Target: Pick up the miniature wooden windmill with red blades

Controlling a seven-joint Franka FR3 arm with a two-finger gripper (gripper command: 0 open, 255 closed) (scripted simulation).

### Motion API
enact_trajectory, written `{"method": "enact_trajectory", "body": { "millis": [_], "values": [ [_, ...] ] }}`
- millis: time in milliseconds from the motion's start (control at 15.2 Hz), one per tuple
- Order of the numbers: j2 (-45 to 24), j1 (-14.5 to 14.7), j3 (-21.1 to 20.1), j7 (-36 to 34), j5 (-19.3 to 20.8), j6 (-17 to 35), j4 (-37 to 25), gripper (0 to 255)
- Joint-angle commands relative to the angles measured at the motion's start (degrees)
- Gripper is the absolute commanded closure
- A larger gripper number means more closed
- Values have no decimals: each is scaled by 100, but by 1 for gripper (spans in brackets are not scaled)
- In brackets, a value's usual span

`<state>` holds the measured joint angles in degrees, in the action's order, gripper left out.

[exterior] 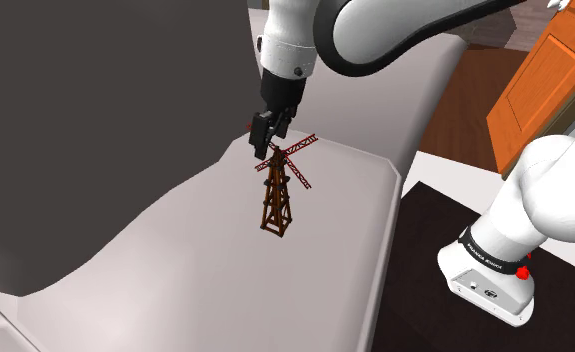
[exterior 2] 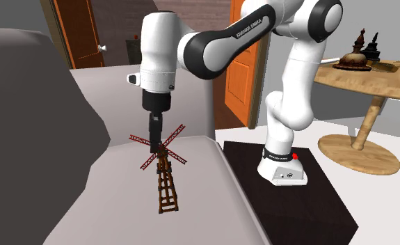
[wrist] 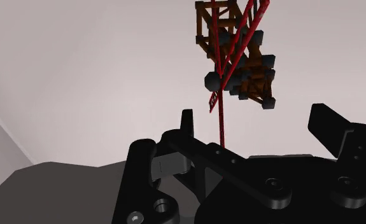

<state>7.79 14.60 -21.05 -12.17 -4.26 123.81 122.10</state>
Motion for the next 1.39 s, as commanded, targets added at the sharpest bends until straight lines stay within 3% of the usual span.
{"method": "enact_trajectory", "body": {
  "millis": [0, 264, 330, 924, 1320],
  "values": [
    [-49, 8, -17, -18, 13, 159, 108, 0],
    [-116, 9, -30, -32, 34, 359, 244, 0],
    [-127, 12, -35, -41, 39, 378, 253, 255],
    [-117, 10, -30, -32, 34, 359, 243, 255],
    [27, 4, -1, -3, -8, -105, -83, 255]
  ]
}}
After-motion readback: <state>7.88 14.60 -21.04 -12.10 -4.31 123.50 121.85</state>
